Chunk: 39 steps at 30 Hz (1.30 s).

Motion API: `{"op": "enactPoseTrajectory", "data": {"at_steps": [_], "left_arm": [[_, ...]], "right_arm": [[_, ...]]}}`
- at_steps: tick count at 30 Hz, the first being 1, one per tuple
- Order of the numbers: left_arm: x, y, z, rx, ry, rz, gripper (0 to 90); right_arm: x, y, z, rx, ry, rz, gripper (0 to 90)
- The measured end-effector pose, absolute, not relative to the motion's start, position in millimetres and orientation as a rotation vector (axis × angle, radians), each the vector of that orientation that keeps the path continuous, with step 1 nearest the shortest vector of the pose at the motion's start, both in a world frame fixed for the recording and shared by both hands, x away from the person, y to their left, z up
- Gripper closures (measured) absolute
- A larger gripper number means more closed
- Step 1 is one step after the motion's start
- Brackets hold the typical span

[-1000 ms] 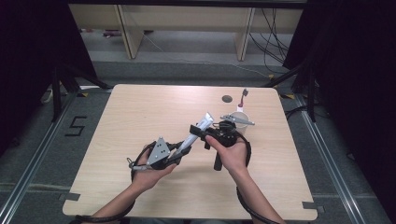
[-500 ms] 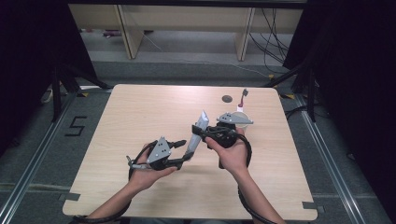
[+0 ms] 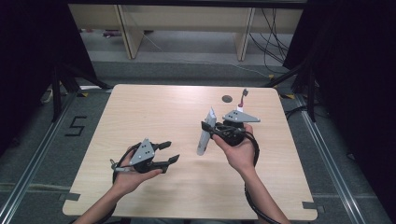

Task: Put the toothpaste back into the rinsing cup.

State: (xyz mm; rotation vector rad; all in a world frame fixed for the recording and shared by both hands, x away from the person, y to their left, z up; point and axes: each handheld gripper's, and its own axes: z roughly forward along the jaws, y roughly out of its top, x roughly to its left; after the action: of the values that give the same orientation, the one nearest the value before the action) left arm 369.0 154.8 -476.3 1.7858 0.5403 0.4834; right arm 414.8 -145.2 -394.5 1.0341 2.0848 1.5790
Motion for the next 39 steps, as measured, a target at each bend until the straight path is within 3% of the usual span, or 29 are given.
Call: {"op": "enactPoseTrajectory", "data": {"at_steps": [13,39], "left_arm": [[369,189,-485,1.675,0.711,0.523,39.1],[377,218,-504,1.601,0.848,0.632,36.9]], "right_arm": [[415,-167,-386,1.082,2.034,1.55,76.7],[418,-200,-368,1.14,1.925,1.466,76.7]]}}
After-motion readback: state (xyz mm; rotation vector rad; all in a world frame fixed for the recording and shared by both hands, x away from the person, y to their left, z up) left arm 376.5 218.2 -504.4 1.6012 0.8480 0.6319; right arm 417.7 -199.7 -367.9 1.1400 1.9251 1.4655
